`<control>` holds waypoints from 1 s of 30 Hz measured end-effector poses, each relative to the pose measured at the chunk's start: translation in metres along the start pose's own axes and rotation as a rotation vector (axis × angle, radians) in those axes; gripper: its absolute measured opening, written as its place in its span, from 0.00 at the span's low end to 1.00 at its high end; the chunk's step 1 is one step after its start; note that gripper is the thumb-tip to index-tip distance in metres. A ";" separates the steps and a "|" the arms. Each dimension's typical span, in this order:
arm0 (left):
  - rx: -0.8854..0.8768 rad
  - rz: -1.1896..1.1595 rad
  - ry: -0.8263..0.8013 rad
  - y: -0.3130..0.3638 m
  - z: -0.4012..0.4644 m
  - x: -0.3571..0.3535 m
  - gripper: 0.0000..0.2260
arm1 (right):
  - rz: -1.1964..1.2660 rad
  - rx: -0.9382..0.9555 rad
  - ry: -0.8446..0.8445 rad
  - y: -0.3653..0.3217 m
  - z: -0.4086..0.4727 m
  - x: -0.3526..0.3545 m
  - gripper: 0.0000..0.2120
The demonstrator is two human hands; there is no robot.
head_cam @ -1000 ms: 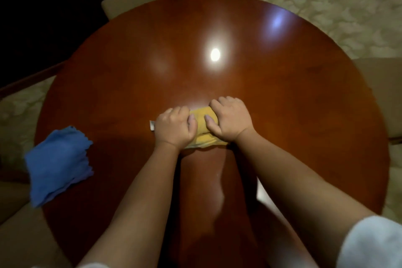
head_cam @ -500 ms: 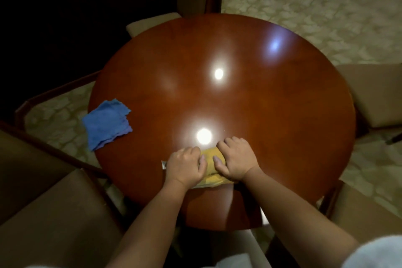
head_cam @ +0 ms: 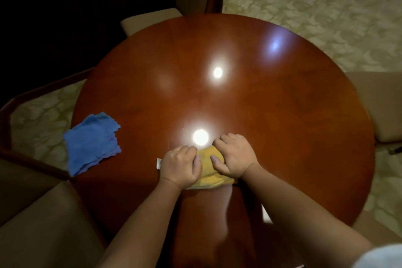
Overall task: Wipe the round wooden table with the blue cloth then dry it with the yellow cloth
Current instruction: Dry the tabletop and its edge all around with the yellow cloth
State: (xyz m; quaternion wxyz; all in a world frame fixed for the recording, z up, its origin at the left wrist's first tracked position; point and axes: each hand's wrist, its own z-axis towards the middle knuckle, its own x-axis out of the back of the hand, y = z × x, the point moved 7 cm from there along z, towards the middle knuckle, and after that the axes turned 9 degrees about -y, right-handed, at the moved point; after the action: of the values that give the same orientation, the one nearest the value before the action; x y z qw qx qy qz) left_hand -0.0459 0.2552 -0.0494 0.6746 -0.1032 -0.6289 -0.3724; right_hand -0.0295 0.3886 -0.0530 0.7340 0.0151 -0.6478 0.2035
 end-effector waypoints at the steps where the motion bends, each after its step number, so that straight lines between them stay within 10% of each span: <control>1: 0.000 0.001 0.001 -0.005 0.010 -0.001 0.13 | -0.001 -0.003 0.008 0.006 0.009 0.000 0.21; 16: 0.093 0.034 0.006 -0.038 0.075 -0.002 0.13 | -0.074 -0.155 0.011 0.038 0.061 0.006 0.20; 30: 0.089 0.034 -0.029 0.013 -0.075 0.017 0.13 | -0.059 -0.124 -0.017 -0.069 -0.059 -0.002 0.18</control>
State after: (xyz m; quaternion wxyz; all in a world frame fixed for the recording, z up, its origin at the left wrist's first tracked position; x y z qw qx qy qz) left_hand 0.0188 0.2122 -0.0434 0.6757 -0.0891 -0.6526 -0.3311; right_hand 0.0477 0.3419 -0.0481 0.7336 -0.0094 -0.6648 0.1410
